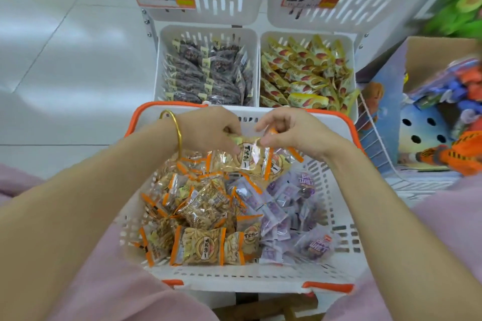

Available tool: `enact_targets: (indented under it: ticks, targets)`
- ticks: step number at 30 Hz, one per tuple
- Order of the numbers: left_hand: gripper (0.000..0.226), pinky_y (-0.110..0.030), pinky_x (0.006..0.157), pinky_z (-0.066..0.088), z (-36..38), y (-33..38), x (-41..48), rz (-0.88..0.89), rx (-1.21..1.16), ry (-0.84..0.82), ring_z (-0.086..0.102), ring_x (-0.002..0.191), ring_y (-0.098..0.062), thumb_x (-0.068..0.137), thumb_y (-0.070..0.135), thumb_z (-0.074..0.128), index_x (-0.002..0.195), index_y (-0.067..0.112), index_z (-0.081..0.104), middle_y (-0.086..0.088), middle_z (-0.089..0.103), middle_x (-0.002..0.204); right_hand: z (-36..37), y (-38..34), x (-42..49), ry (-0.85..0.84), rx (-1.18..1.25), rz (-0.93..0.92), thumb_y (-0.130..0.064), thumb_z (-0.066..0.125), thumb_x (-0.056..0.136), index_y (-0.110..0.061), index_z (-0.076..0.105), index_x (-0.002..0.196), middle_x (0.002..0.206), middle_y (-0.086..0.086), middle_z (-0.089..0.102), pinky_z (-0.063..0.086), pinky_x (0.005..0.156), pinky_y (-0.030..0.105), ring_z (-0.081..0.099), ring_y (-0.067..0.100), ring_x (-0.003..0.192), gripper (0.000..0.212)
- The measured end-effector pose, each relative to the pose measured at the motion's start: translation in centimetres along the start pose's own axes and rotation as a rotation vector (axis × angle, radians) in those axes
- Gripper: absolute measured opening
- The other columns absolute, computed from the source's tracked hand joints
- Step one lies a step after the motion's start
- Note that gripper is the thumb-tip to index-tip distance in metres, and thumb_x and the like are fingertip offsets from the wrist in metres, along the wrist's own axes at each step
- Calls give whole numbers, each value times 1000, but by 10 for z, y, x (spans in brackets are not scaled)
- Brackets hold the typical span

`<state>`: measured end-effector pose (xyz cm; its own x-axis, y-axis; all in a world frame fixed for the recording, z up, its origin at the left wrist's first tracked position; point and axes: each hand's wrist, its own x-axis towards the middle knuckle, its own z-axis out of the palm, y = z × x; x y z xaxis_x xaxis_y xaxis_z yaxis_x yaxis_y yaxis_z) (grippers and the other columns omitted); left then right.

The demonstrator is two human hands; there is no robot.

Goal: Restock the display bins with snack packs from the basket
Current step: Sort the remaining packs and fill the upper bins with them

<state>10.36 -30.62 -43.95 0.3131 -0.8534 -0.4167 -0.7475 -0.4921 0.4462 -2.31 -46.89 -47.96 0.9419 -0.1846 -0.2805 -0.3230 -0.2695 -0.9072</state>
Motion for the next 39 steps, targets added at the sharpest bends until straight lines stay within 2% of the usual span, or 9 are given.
enact_targets:
  ticks: [6,11,19,23,27,30,33,37,39]
  targets:
    - [14,-26,54,42,-10,-7,0,-123,-253,183,47,61,-14,90,24,60,79,21,52,-1,49,72,-35,-7,-23,152,78,-20,-2,75,73,-13,64,92,71,6,66,52,63,25,60,20,66,24]
    - [10,-46,81,52,-5,4,9,-190,-462,241,47,72,-22,95,18,51,87,13,53,-9,50,79,-37,-33,-28,93,126,-115,3,73,73,-13,64,89,67,5,69,49,57,20,61,13,56,24]
    - [23,-44,86,55,1,25,11,-91,-937,161,63,89,-24,97,32,46,103,12,54,-15,61,102,-24,-43,-7,458,115,-266,-4,78,72,-17,61,87,70,8,64,45,52,19,55,12,58,26]
    - [50,-51,91,51,1,22,6,-39,-835,163,63,100,-33,74,49,72,106,16,53,-17,64,107,-17,-47,3,545,16,-324,-7,78,73,-20,60,86,74,1,57,44,54,20,50,11,62,26]
    - [25,-50,88,52,-10,16,4,-19,-820,261,64,96,-33,83,26,70,97,17,52,-16,65,105,-20,-62,15,623,-205,-292,-30,67,85,-25,62,102,92,-5,59,43,67,15,54,5,76,18]
    - [23,-37,79,57,-36,4,0,34,-834,405,66,88,-23,86,25,67,102,18,53,-9,66,98,-30,-94,22,339,-136,-219,-37,59,89,-28,60,113,87,-21,64,46,63,10,59,-11,74,25]
    - [27,-17,63,49,-71,-10,0,90,-810,579,59,74,-8,86,16,66,109,13,52,1,61,88,-36,-131,39,148,-91,-216,-19,74,79,-26,60,111,73,-15,69,48,51,24,65,4,62,36]
    - [46,-13,77,45,-114,-33,8,135,-598,881,57,84,5,78,15,74,118,11,51,4,58,98,-39,-192,83,256,-222,-355,-3,75,75,-11,58,103,76,2,67,52,50,29,66,15,62,33]
    - [61,-20,97,37,-131,-52,14,34,-344,1099,51,111,-12,72,25,75,127,12,50,-3,54,119,-46,-216,112,401,-308,-437,-6,74,76,-12,55,98,86,9,66,55,56,36,67,22,70,29]
